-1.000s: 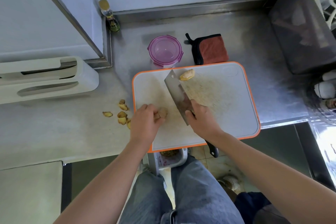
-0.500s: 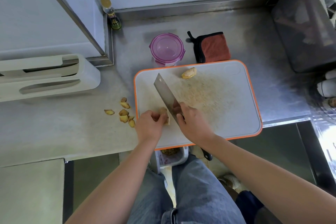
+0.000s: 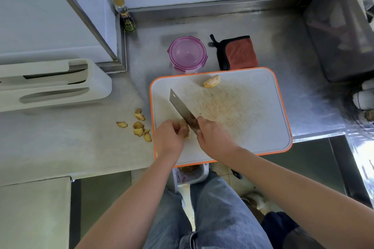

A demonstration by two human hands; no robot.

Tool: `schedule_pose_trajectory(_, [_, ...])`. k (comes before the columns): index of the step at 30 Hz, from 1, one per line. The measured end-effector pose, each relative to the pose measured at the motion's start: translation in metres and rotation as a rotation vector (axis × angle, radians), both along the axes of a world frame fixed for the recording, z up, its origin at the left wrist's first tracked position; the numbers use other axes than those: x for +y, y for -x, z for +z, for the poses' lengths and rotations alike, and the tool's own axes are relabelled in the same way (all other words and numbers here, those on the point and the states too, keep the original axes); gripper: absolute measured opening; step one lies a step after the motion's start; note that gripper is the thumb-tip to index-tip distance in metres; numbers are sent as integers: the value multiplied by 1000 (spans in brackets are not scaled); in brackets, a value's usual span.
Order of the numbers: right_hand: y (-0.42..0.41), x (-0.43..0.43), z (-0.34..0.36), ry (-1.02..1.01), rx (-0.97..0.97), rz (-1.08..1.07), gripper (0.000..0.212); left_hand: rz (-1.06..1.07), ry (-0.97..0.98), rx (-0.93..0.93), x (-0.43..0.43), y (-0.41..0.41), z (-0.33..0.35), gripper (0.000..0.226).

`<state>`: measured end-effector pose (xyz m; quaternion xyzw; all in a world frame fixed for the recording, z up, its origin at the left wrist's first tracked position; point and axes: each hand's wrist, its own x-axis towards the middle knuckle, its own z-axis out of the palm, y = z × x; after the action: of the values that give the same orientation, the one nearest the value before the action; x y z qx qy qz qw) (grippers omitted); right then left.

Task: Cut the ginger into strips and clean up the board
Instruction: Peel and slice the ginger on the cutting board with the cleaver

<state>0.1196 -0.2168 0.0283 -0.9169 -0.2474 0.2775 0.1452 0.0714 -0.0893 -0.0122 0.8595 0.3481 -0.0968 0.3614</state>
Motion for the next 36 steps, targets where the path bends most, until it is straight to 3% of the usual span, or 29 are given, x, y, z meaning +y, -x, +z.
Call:
schedule_pose_trajectory(7, [5, 8, -17, -83, 33, -63, 10, -22, 38, -34, 2, 4, 4, 16])
schedule_pose_trajectory(15, [-17, 0, -9, -108, -21, -89, 4, -207, -74, -135, -4, 5, 7, 17])
schedule_pose_trajectory(24, [-35, -27, 20, -79, 17, 92, 9, -246, -133, -184, -11, 3, 8, 19])
schedule_pose_trajectory(36, [-35, -23, 21, -9, 3, 153, 8, -281, -139, -194, -9, -1, 7, 16])
